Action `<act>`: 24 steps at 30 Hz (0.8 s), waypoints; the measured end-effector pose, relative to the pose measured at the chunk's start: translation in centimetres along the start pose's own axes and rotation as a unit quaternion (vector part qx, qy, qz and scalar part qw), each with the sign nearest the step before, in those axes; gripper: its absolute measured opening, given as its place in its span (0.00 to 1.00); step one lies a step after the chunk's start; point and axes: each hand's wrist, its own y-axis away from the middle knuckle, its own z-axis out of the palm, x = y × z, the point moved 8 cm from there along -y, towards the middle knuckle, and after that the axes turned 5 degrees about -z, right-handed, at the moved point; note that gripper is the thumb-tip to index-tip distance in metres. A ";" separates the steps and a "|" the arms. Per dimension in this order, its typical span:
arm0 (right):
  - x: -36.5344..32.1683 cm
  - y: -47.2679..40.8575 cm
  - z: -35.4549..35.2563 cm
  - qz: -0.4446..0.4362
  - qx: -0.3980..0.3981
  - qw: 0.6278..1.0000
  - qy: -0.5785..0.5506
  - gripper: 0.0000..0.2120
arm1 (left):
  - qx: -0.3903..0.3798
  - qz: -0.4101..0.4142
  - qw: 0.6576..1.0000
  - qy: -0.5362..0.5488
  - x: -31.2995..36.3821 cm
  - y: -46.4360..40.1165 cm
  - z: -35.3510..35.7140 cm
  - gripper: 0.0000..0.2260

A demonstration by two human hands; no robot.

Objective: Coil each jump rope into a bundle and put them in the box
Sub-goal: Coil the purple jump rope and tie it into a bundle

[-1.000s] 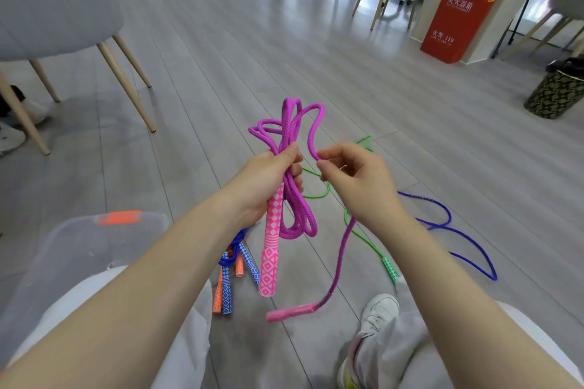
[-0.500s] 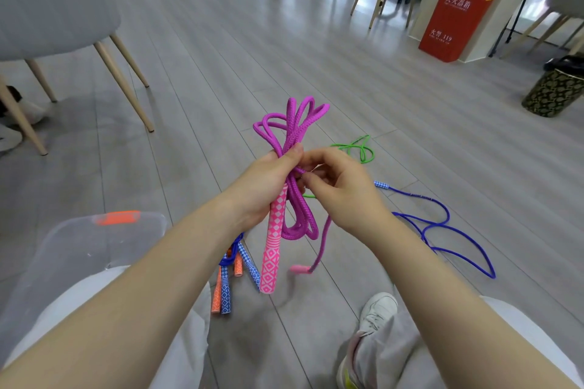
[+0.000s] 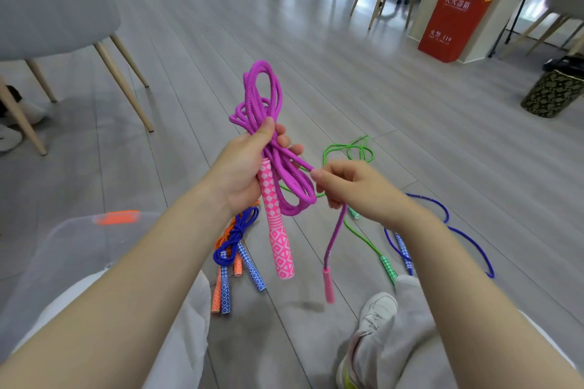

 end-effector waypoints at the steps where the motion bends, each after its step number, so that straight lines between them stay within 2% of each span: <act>1: 0.1 0.1 -0.3 0.005 -0.005 1.000 -0.005 0.16 | -0.012 -0.001 1.000 0.016 0.3 0.1 0.1 0.11; 4: 0.8 0.4 -1.0 0.032 -0.031 0.999 -0.027 0.17 | -0.023 0.011 0.998 0.053 1.6 0.3 -0.2 0.11; 18: 3.5 2.9 -3.3 0.128 -0.119 0.984 -0.032 0.14 | 0.107 0.125 0.984 0.070 6.9 -0.3 -6.9 0.10; 24: 4.6 3.8 -7.0 0.152 -0.050 0.983 0.087 0.14 | 0.216 0.191 0.953 0.090 8.4 0.4 -10.0 0.06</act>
